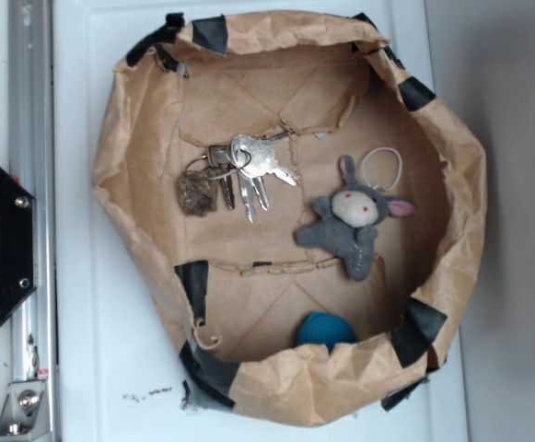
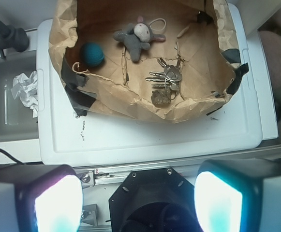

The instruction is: Grab the silver keys.

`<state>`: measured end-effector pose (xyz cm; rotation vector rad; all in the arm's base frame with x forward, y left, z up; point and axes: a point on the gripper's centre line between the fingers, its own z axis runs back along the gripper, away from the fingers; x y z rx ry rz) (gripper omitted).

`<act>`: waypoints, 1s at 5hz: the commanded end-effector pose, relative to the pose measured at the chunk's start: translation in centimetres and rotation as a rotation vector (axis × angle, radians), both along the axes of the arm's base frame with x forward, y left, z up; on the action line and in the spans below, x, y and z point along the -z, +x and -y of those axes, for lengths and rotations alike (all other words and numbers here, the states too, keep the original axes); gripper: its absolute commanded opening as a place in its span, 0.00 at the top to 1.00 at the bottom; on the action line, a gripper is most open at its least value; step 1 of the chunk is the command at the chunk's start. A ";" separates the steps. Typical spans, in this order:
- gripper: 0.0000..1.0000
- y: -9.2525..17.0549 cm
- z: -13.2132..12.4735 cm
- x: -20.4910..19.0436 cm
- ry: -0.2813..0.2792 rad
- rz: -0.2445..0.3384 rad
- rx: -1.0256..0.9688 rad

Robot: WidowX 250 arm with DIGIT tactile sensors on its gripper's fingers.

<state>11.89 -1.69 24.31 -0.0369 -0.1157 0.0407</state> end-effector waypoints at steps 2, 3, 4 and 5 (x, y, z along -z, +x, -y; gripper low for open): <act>0.00 2.0 -0.7 0.5 -0.011 -0.048 -0.039; 0.00 2.0 -0.7 0.5 -0.011 -0.048 -0.039; 0.00 2.0 -0.7 0.5 -0.011 -0.048 -0.039; 0.00 2.0 -0.7 0.5 -0.011 -0.048 -0.039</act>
